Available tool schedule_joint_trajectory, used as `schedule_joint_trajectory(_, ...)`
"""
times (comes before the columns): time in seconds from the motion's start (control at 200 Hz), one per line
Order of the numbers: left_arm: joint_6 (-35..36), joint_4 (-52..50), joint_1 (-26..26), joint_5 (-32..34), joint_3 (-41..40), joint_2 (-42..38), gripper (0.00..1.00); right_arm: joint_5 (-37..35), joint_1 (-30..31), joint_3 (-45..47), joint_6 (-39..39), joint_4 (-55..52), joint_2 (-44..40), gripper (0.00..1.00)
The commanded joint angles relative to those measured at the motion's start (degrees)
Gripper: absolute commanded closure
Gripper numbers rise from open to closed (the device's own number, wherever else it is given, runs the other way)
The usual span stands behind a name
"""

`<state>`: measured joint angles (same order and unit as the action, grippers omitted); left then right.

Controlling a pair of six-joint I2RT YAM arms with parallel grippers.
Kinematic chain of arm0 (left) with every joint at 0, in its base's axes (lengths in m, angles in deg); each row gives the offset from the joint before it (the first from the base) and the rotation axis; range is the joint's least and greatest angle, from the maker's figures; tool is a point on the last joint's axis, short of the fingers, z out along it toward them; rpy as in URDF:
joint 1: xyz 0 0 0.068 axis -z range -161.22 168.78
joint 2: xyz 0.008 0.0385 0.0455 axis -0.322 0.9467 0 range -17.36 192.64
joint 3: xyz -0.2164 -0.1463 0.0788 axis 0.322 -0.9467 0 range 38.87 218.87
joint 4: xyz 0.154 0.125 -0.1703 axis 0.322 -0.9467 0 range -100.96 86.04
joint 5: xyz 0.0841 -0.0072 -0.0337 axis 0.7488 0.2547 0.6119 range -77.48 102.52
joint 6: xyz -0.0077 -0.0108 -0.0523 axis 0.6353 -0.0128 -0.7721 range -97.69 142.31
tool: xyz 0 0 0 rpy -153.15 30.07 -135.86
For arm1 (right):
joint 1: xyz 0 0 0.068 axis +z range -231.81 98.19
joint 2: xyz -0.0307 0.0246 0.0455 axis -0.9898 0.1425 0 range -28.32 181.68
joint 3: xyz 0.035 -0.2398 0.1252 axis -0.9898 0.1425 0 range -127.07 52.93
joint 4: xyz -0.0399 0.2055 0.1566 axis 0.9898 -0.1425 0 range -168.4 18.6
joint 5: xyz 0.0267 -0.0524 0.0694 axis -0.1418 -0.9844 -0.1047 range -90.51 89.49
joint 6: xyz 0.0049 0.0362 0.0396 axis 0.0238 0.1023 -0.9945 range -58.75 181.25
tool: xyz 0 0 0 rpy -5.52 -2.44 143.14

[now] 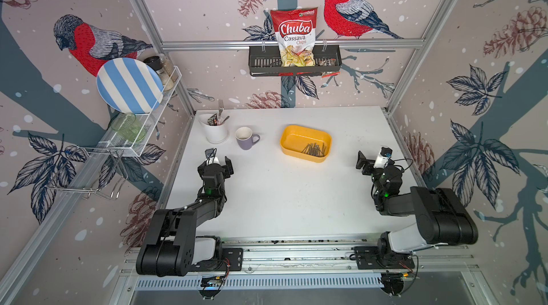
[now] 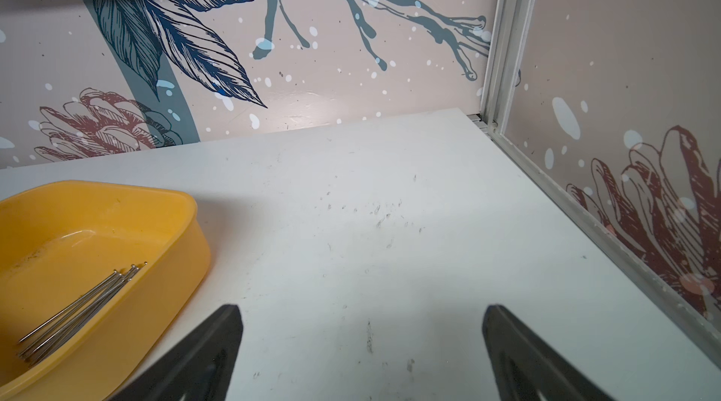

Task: Put the nails on the desktop into the storage box
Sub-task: Reset both arms

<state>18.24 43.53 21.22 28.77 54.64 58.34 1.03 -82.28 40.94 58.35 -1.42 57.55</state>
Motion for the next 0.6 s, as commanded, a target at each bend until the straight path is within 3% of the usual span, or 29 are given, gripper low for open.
schedule_joint_trajectory(0.0,2.2,6.8,-1.0,-2.8,0.6,1.3,0.11,-0.5,-0.1,-0.3,0.5,0.6,-0.1,0.00)
schedule_joint_trajectory(0.235,0.2,8.3,-3.5,-9.1,2.5,4.6,0.11,-0.7,-0.1,-0.2,0.5,0.9,-0.1,0.00)
schedule_joint_trajectory(0.37,0.9,24.6,-3.6,-12.5,-2.6,11.7,0.12,-0.6,-0.1,-0.1,0.6,0.9,-0.1,0.00)
schedule_joint_trajectory(0.435,2.0,20.0,-3.5,-14.6,-1.0,11.0,0.11,-0.6,-0.1,-0.1,0.5,1.0,-0.1,0.00)
schedule_joint_trajectory(0.595,4.1,20.9,-2.1,-15.2,-1.2,11.4,0.09,-0.6,-0.1,-0.2,0.6,1.0,-0.1,0.00)
